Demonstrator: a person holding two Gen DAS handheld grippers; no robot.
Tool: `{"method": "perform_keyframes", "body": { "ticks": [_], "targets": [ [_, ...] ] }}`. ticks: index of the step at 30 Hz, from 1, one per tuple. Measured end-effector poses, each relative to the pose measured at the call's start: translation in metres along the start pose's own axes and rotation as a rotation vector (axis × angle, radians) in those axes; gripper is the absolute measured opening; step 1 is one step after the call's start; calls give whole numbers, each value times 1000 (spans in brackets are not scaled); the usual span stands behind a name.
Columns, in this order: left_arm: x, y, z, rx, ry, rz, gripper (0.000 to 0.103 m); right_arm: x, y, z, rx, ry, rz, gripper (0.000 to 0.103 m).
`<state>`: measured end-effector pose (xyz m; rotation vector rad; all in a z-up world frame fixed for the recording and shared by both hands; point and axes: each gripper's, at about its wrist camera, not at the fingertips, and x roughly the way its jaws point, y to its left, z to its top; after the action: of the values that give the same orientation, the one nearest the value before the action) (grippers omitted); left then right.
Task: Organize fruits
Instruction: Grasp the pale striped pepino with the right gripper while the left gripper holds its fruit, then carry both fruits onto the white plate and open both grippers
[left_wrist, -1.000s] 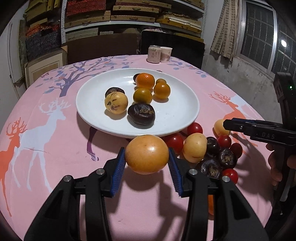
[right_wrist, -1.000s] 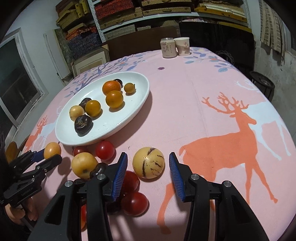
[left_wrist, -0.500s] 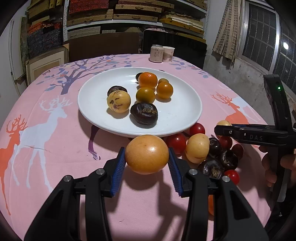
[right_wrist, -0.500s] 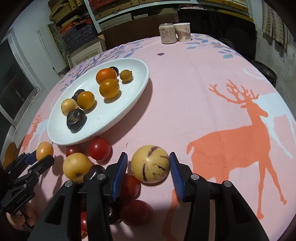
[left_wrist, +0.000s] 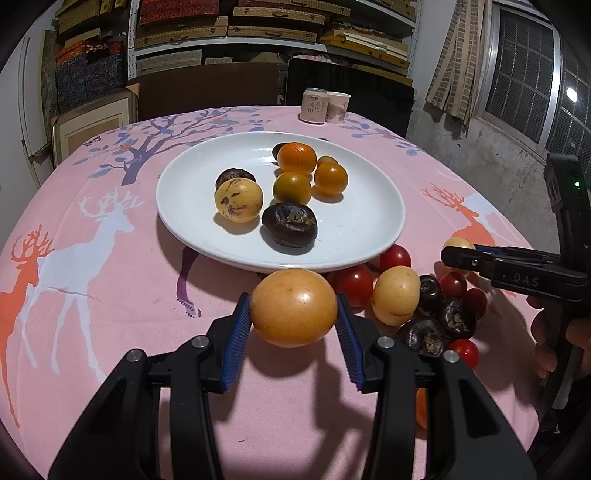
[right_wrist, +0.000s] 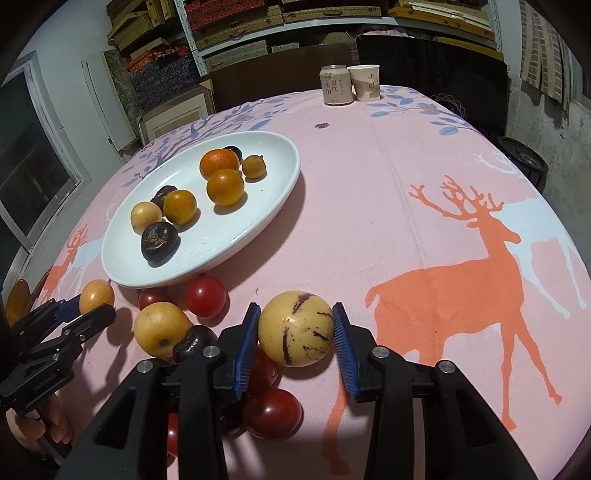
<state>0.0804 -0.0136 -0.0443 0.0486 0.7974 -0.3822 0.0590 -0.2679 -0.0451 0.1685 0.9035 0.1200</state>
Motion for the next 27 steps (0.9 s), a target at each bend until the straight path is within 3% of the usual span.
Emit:
{"method": "perform_keyframes", "body": {
  "ticks": [12, 20, 27],
  "targets": [
    [-5, 9, 1, -42, -18, -15, 44, -16, -7, -2, 30, -47, 30, 40],
    [-19, 7, 3, -25, -62, 22, 44, -33, -10, -3, 37, -75, 51, 40],
    [-38, 14, 25, -18, -97, 29, 44, -52, -2, 14, -9, -117, 72, 40]
  ]
}}
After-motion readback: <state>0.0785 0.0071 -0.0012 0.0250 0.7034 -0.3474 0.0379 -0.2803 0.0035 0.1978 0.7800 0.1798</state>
